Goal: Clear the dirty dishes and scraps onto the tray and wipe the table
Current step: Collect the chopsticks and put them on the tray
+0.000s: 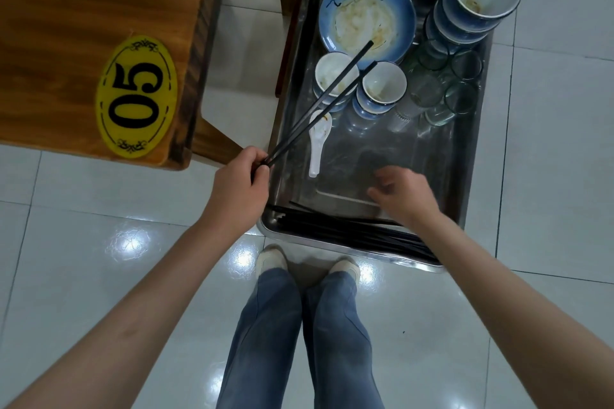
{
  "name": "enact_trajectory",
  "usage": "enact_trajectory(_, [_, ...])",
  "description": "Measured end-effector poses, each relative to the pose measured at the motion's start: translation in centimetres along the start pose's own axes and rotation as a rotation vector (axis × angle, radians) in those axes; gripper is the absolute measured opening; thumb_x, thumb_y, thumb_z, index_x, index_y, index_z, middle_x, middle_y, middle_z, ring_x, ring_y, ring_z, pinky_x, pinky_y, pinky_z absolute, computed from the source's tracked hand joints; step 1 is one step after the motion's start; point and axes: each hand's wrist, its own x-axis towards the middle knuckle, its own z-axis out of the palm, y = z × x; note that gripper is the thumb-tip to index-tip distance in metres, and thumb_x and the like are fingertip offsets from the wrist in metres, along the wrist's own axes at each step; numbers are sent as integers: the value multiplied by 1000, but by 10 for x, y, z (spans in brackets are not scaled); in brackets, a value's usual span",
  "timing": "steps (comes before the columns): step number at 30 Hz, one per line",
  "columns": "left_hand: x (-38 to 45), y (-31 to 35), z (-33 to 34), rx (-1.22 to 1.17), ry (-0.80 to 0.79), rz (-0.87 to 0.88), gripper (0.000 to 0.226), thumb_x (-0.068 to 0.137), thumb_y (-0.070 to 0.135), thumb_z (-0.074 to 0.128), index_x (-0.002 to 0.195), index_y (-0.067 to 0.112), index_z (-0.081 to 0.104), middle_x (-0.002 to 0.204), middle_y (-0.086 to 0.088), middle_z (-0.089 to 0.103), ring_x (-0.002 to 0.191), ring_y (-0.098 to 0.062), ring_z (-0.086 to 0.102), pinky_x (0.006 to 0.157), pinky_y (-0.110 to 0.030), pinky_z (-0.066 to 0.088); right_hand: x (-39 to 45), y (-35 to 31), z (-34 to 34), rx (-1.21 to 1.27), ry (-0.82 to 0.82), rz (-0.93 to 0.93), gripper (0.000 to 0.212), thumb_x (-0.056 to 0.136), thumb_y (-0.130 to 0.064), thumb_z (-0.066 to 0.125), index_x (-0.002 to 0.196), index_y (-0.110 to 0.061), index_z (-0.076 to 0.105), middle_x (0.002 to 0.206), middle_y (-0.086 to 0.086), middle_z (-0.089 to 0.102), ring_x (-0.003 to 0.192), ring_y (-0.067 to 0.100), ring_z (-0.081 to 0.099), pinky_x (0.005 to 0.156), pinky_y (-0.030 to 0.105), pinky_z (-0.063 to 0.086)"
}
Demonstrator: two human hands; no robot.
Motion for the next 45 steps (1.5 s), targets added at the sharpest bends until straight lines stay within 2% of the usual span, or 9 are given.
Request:
enact_trajectory(4, [6, -11, 7, 66, -103, 9, 9, 96, 12, 47, 99, 16, 55, 78, 8, 53, 64, -4, 50, 49, -3, 38, 14, 11, -29, 115, 155, 89, 61, 78, -34, 72, 132, -12, 51, 119, 9, 63, 108, 23, 59, 92, 31, 44])
enact_trajectory(7, [13, -16, 14, 136, -158, 5, 10, 95, 13, 49, 99, 17, 58, 86, 3, 58, 68, -3, 52, 50, -7, 35, 23, 17, -44, 156, 197, 114, 72, 78, -33, 73, 140, -16, 40, 128, 8, 57, 118, 24, 52, 99, 33, 40])
enact_trajectory(13, [13, -25, 33, 219, -242, 15, 14, 93, 11, 53, 99, 18, 63, 87, 2, 59, 71, -3, 53, 59, -8, 37, 33, 19, -61, 208, 254, 136, 70, 80, -27, 72, 141, -19, 37, 127, 6, 57, 116, 22, 53, 97, 32, 40])
enact_trajectory(15, [12, -26, 41, 270, -290, 15, 16, 93, 12, 54, 103, 17, 65, 94, -2, 62, 77, -8, 55, 69, -15, 44, 34, 20, -63, 216, 255, 135, 70, 81, -24, 71, 141, -20, 36, 127, 6, 58, 117, 22, 52, 98, 32, 40])
enact_trajectory(17, [12, -26, 51, 322, -328, 22, 17, 93, 14, 55, 105, 17, 66, 100, -3, 64, 83, -11, 55, 77, -20, 45, 34, 22, -63, 226, 254, 133, 69, 81, -22, 71, 141, -21, 36, 127, 6, 58, 117, 22, 52, 96, 30, 40])
enact_trajectory(24, [10, -20, 81, 348, -430, 2, 21, 91, 16, 59, 110, 20, 66, 109, -1, 64, 99, -15, 59, 89, -28, 46, 37, 21, -63, 205, 266, 111, 67, 82, -21, 69, 141, -20, 37, 127, 7, 58, 116, 23, 53, 89, 25, 39])
enact_trajectory(32, [13, -26, 86, 415, -417, 123, 26, 84, 10, 67, 108, 20, 70, 111, -2, 62, 103, -17, 56, 96, -29, 44, 37, 13, -59, 203, 240, 70, 67, 82, -23, 68, 141, -23, 37, 125, 5, 59, 111, 21, 55, 77, 19, 36])
enact_trajectory(39, [10, -29, 92, 507, -323, 275, 49, 80, 3, 68, 122, 25, 59, 115, -1, 59, 110, -21, 48, 99, -35, 37, 31, 3, -52, 175, 204, 32, 69, 81, -23, 69, 142, -21, 36, 127, 7, 57, 117, 21, 52, 88, 22, 35])
enact_trajectory(45, [13, -30, 95, 562, -327, 306, 47, 83, -1, 60, 118, 30, 62, 116, -1, 59, 107, -21, 49, 99, -35, 35, 26, -2, -48, 177, 183, 20, 69, 82, -23, 69, 142, -24, 35, 127, 5, 57, 115, 20, 52, 87, 24, 38])
